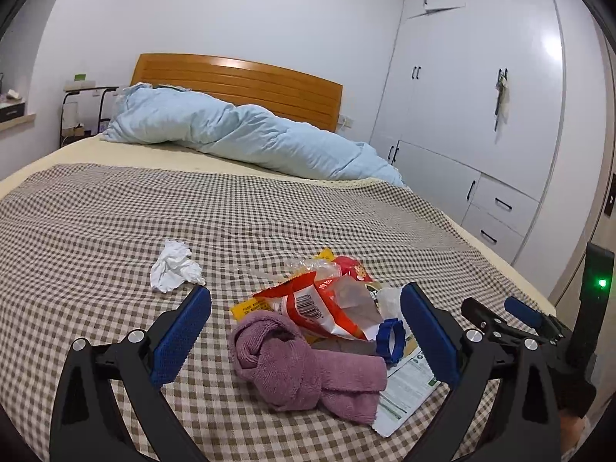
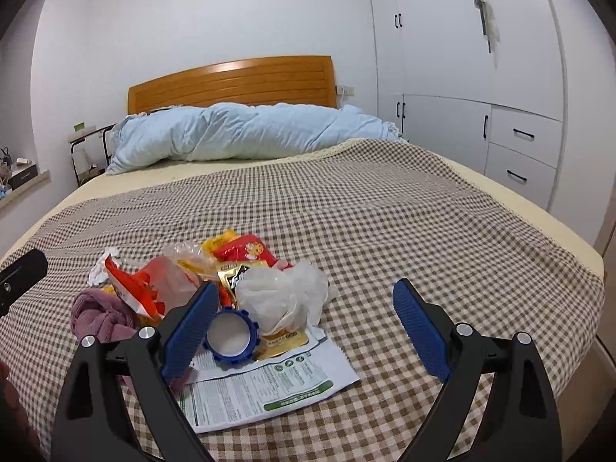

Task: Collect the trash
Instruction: 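Close the right tool on the blue-rimmed cup on the bed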

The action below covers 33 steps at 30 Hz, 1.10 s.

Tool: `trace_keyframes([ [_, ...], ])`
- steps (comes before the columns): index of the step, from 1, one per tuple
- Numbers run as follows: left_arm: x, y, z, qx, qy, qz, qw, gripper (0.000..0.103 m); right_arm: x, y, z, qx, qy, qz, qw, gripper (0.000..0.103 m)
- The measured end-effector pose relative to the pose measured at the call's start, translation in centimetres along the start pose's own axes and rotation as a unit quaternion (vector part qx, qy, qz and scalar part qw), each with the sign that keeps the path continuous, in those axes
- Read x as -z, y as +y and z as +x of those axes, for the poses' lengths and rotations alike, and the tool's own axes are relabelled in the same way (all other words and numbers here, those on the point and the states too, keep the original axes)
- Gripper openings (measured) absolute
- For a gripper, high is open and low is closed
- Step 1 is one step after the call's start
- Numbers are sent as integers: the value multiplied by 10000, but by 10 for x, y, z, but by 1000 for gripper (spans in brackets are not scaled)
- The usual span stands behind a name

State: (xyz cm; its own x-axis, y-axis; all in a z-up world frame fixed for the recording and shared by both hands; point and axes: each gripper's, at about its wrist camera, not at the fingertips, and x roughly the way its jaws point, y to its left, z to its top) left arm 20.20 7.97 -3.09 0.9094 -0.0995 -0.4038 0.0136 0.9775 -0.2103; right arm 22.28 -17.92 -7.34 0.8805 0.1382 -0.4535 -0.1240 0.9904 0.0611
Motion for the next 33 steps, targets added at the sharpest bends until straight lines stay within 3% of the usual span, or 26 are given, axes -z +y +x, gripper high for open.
trace_keyframes([
  [3, 5, -1, 0, -208, -25, 185, 9996, 95, 1, 6, 3, -135, 33, -2, 9999, 88],
  [10, 11, 9, 1, -479, -53, 49, 9988, 95, 5, 21, 9, -513, 50, -210, 9984, 88],
  [27, 19, 18, 28, -497, 427, -39, 9978, 95, 10, 8, 35, -427, 551, -156, 9974, 94],
  [33, 25, 16, 32, -488, 537, -34, 9974, 95, 18, 19, 45, -791, 945, -165, 9922, 94],
])
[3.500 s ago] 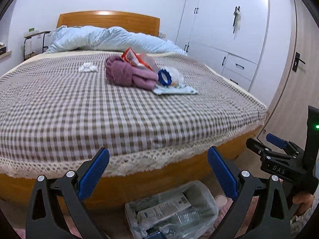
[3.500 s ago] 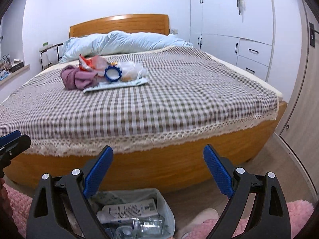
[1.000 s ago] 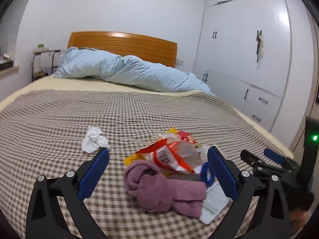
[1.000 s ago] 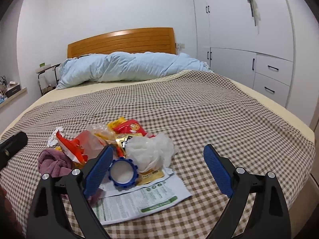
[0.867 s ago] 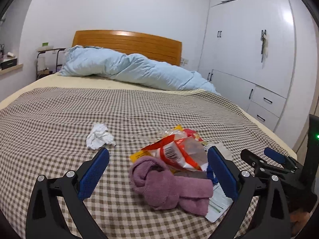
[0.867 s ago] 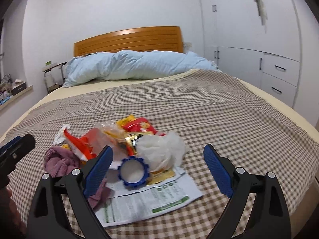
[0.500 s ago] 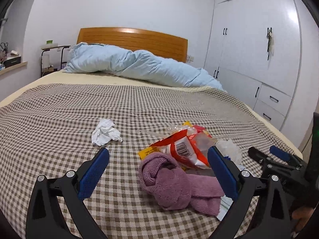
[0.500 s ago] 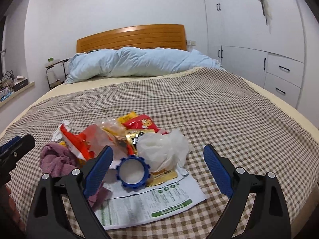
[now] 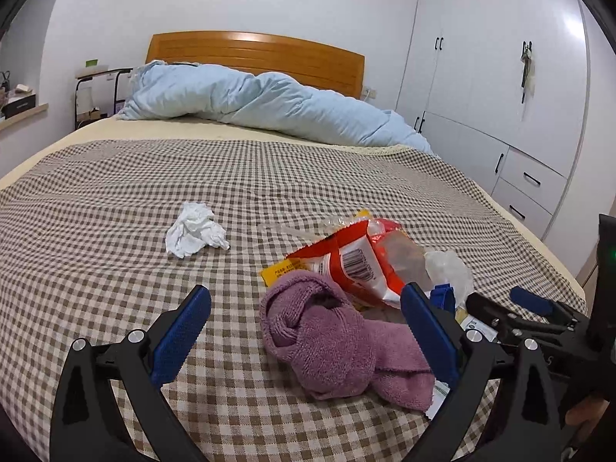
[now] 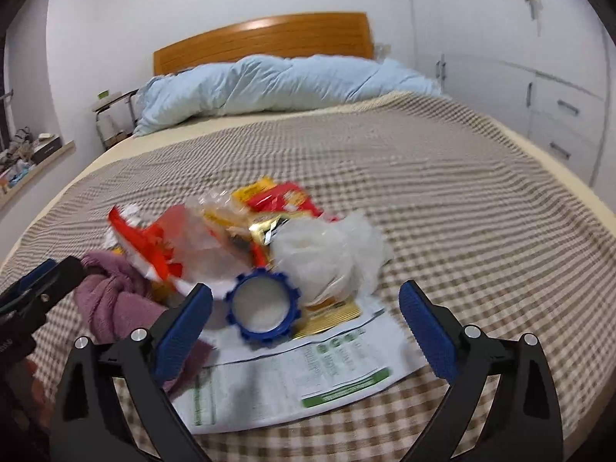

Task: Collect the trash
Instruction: 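Close the right tool on the blue-rimmed cup on the bed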

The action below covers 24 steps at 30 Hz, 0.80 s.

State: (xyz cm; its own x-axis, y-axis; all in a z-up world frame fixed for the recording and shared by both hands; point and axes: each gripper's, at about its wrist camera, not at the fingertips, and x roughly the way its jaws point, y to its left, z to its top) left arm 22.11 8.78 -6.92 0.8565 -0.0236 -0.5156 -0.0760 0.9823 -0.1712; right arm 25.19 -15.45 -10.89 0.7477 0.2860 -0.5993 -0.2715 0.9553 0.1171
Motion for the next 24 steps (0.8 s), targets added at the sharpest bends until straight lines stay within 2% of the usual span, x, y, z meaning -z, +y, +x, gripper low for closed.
trace_keyframes([
  [8, 2, 2, 0, -33, 24, -20, 10000, 95, 7, 3, 27, -255, 461, 123, 9985, 94],
  [10, 3, 3, -1, -43, 32, -26, 10000, 95, 7, 3, 30, -503, 519, 174, 9972, 93],
  [12, 3, 4, -1, -50, 35, -28, 10000, 95, 7, 5, 29, -699, 538, 153, 9960, 78],
  [13, 3, 4, 0, -54, 39, -31, 10000, 95, 8, 6, 30, -724, 591, 144, 9955, 53],
  [15, 3, 5, 0, -64, 57, -36, 10000, 95, 10, 6, 34, -1029, 764, 223, 9915, 23],
  [16, 4, 5, 0, -69, 64, -37, 9999, 96, 10, 7, 33, -1064, 763, 286, 9910, 14],
  [19, 4, 5, -1, -71, 60, -20, 10000, 96, 7, 10, 19, -937, 449, 208, 9944, 9],
  [24, 4, 5, -2, -80, 63, -8, 9999, 96, 4, 12, 2, -824, 123, 109, 9965, 9],
])
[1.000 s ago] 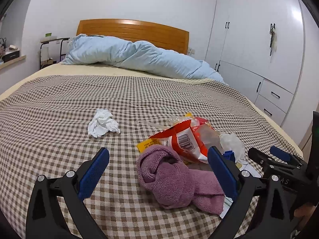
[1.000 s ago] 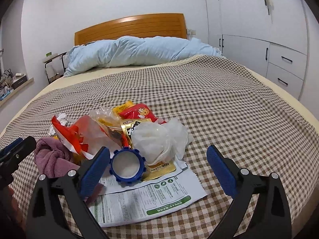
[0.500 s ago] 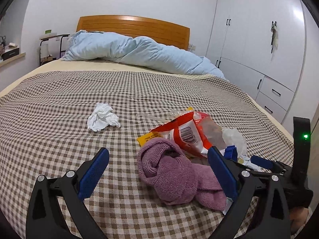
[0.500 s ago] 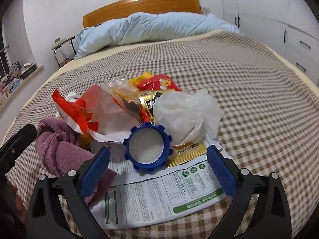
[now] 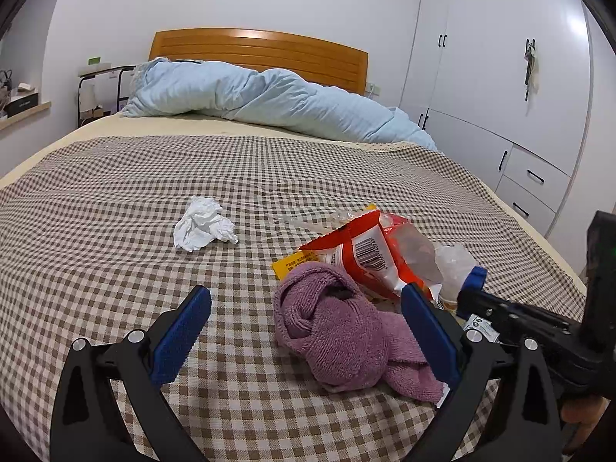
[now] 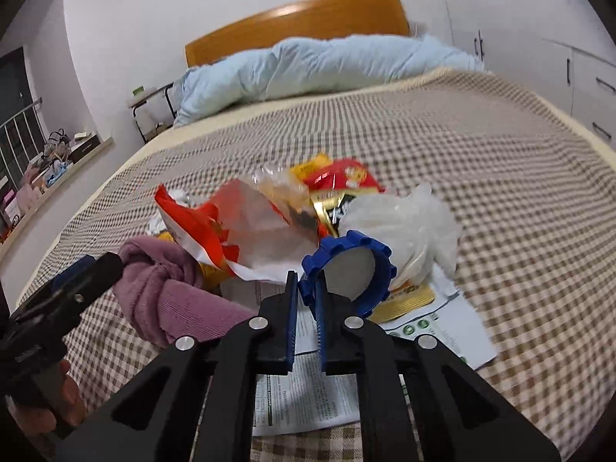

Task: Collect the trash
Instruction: 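Close the right tool on the blue-rimmed cup on the bed, then grasp the pink towel with the left tool while the right tool holds the cup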

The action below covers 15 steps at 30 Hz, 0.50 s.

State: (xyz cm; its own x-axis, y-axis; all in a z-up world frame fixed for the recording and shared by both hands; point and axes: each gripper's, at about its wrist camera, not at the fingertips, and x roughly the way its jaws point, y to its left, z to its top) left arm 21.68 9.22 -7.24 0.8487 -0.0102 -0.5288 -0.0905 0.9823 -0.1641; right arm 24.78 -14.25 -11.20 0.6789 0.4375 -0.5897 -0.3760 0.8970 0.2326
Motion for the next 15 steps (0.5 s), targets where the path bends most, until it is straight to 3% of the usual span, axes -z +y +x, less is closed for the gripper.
trace_keyframes([
  [15, -2, -8, 5, -24, 78, 46, 10000, 96, -6, -2, -24, 614, -578, -200, 9962, 8],
])
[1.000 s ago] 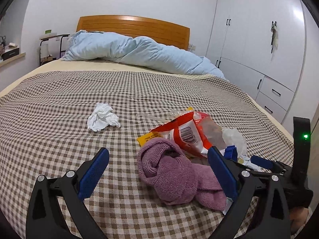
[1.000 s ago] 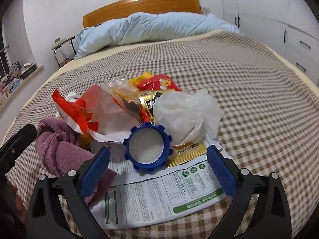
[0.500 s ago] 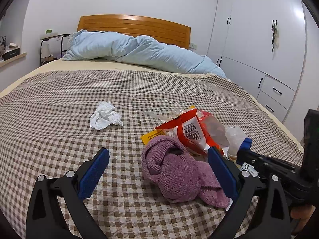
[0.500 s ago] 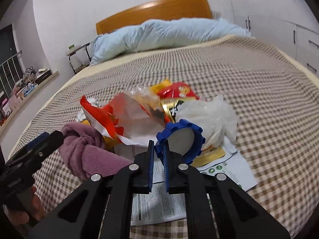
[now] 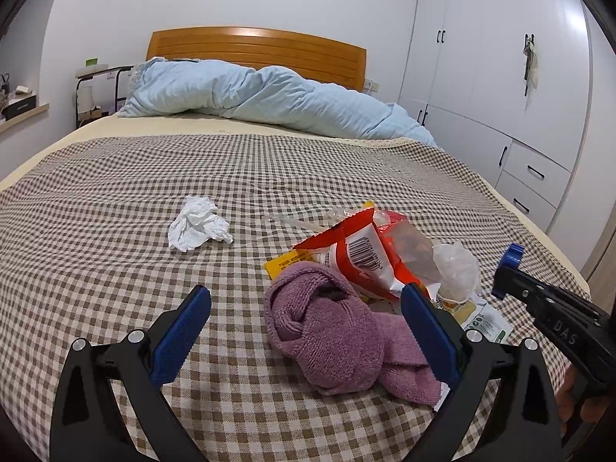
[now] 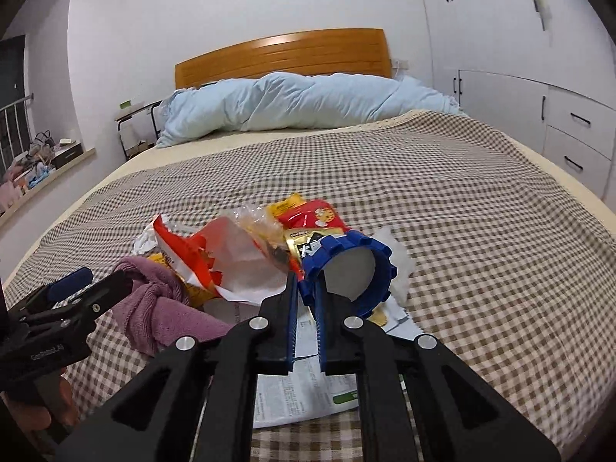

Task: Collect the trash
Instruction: 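Grasp the pink towel with the left tool while the right tool holds the cup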

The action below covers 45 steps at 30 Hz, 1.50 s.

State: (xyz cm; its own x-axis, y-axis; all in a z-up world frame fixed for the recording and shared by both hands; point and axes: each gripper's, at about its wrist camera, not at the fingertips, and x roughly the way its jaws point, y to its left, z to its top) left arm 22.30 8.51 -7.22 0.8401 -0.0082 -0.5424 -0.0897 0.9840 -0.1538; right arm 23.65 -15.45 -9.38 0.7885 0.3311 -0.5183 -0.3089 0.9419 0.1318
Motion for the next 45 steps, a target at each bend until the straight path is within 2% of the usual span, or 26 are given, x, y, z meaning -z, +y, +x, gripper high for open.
trace_keyframes([
  [6, -6, 1, 7, -98, 41, -146, 9998, 96, 2, -4, 2, 57, 30, 31, 10000, 8],
  [12, 6, 0, 38, -239, 785, -140, 9965, 96, 3, -8, 0, 58, 37, 58, 10000, 9],
  [17, 13, 16, 50, 192, 1152, -766, 9902, 96, 4, -6, -1, 26, 43, 63, 10000, 9],
  [20, 14, 16, 49, 205, 1089, -737, 9911, 94, 4, -6, 0, 20, 52, 63, 10000, 9],
  [23, 14, 10, 47, 366, 1059, -651, 9916, 75, 3, -6, 0, 18, 51, 59, 10000, 9],
  [25, 15, 6, 45, 524, 1053, -637, 9910, 57, 3, -5, 0, 17, 46, 54, 10000, 9],
  [28, 14, -2, 42, 514, 1002, -525, 9922, 48, 4, -6, 0, 26, 34, 47, 10000, 9],
  [35, 12, -7, 31, 467, 771, -427, 9950, 43, 4, -7, -2, 36, 6, 43, 10000, 9],
  [45, -4, -3, -7, 421, -188, -391, 9982, 43, 4, -4, -8, 62, -136, -34, 9999, 9],
])
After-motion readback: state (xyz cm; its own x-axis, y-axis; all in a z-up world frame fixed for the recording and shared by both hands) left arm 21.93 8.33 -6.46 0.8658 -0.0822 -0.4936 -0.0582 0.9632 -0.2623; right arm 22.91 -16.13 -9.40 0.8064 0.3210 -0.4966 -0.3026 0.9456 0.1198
